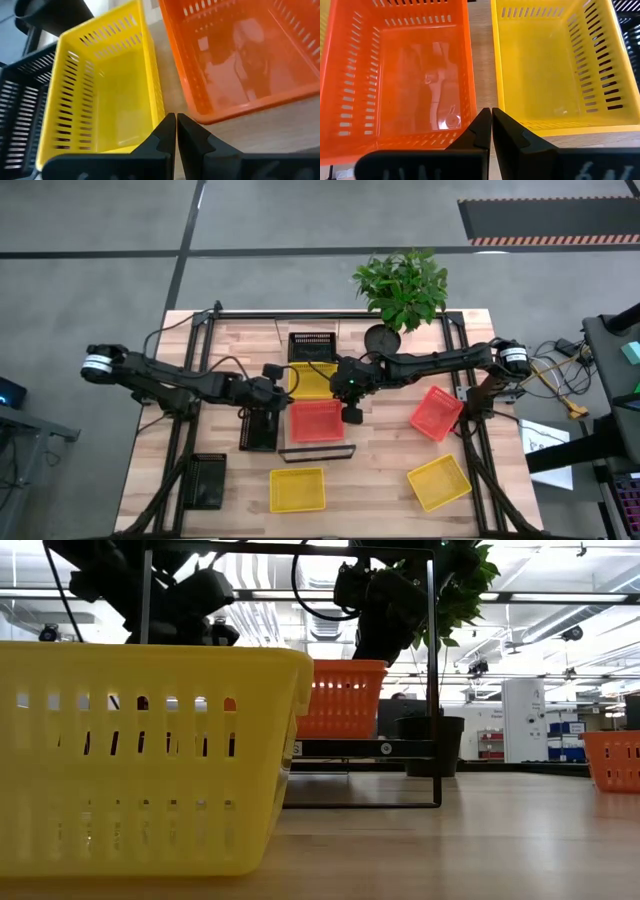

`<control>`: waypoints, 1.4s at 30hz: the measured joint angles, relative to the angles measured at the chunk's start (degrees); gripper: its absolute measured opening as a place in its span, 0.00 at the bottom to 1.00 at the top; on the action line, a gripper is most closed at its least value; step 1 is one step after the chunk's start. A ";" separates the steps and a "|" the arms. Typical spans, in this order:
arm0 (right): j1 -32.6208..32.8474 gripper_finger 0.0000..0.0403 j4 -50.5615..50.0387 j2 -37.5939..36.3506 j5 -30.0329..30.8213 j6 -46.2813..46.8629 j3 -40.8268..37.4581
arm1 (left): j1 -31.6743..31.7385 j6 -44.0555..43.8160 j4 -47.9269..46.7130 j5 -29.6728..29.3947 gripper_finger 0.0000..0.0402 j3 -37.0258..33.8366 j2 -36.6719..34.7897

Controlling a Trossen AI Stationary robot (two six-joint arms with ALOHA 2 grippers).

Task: Stack baskets on shelf by color
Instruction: Stack the top orange bin on top of the other orange bin on the shelf, then stack the top black bin on top of the other black bin on the shelf

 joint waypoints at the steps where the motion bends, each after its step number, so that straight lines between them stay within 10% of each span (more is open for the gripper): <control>1: 0.00 0.02 0.00 0.00 0.00 -0.02 0.00 | -0.02 0.00 0.02 0.10 0.00 0.13 0.26; 22: 1.38 0.02 -0.57 -2.46 0.52 0.67 -0.02 | -0.08 -0.75 -3.73 -3.51 0.00 0.26 -7.11; 42: 13.86 0.02 -5.33 -13.13 12.85 1.99 -0.02 | -14.08 -30.35 -7.41 -4.64 0.00 3.55 -18.77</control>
